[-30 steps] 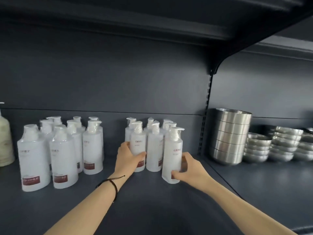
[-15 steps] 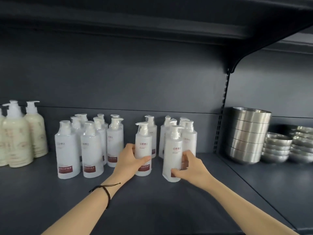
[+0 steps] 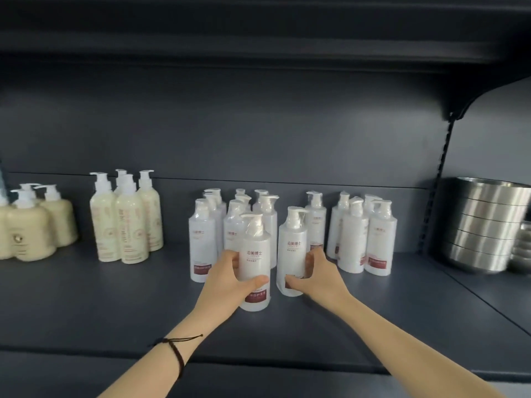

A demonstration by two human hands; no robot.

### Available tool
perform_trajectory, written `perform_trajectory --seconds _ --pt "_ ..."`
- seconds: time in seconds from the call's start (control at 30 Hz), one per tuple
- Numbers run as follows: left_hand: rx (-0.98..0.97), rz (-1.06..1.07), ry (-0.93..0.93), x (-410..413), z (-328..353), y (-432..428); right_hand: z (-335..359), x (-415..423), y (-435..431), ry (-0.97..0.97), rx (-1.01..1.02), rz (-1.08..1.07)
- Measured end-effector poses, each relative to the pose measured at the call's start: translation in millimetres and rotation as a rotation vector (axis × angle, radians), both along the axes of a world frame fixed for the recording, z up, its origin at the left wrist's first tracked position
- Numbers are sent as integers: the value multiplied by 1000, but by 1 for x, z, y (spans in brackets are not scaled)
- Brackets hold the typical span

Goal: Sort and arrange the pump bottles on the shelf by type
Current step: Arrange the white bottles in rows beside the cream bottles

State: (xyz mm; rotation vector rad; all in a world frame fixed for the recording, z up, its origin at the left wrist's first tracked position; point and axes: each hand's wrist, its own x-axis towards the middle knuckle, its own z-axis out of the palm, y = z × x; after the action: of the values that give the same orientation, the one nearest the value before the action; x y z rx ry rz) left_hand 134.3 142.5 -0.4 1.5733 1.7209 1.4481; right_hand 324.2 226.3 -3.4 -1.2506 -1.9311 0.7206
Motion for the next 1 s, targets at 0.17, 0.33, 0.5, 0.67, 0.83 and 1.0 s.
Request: perform_trajectory --seconds 0.17,0.33,0.5,0.67,0.83,1.0 --pt "-6 46 -18 -37 3 -25 1 -36 -3 -4 11 -24" --pt "-20 39 -20 -53 5 -32 -3 -55 2 2 11 -69" --pt "-34 47 -7 -67 5 -33 -5 -67 11 6 -2 -95" --pt "-67 46 11 -79 4 -30 -7 -73 13 18 6 -121" --pt "-56 67 39 -84 4 -27 -9 -73 13 29 3 -120" --pt "-42 79 69 -89 2 -25 -9 -74 11 26 -1 -125"
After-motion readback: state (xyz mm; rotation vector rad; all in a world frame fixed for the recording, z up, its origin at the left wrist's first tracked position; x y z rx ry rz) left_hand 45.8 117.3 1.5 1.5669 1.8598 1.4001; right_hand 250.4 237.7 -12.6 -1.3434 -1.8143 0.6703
